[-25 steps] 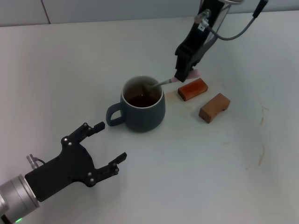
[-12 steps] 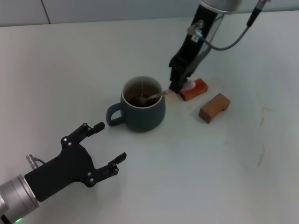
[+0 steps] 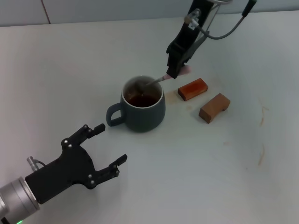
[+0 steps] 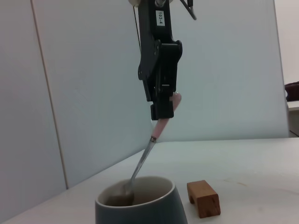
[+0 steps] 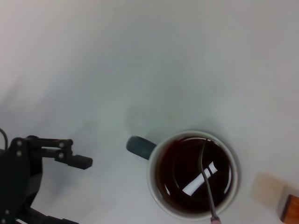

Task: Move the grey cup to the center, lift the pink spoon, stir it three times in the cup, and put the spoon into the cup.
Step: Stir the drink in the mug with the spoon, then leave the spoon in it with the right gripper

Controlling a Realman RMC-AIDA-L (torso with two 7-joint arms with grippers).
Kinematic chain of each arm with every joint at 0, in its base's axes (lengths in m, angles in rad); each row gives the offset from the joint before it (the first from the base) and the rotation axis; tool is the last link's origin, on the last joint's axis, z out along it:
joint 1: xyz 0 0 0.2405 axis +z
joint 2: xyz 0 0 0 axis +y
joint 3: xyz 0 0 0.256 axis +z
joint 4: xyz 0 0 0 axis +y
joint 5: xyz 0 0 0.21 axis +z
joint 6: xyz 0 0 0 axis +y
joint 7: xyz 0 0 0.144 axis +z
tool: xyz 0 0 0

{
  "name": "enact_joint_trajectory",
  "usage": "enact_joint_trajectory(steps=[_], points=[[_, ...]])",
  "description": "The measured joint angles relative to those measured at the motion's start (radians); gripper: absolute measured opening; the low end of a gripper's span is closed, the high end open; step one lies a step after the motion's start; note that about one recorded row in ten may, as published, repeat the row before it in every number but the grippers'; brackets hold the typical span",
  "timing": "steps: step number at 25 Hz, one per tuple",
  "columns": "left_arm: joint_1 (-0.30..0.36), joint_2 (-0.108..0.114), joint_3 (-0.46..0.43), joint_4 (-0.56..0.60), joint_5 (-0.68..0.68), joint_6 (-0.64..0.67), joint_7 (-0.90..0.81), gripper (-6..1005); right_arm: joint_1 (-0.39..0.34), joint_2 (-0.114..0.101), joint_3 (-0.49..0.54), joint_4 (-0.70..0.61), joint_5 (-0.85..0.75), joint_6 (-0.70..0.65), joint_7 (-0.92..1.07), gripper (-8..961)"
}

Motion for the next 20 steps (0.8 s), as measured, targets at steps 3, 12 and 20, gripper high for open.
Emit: enact_joint_trajectory(steps=[3,12,20], points=[[0.0,0.0,0.004,0.0,0.0,0.0,0.0,852,-0.01,-0.008,0.001,0.0,0.0,-0.019,0.002,114],[0.001,0.001,0.007,0.003,0.0,0.0,-0.004,852,-0.009,0.024,-0.002,-0.015,0.001,-0.075,0.007,114],[0.0,0.002,0.007,0.0,0.0,0.0,-0.003,852,0.01,0.044,-0.003,-0.049,-0.004,-0.012,0.01,114]])
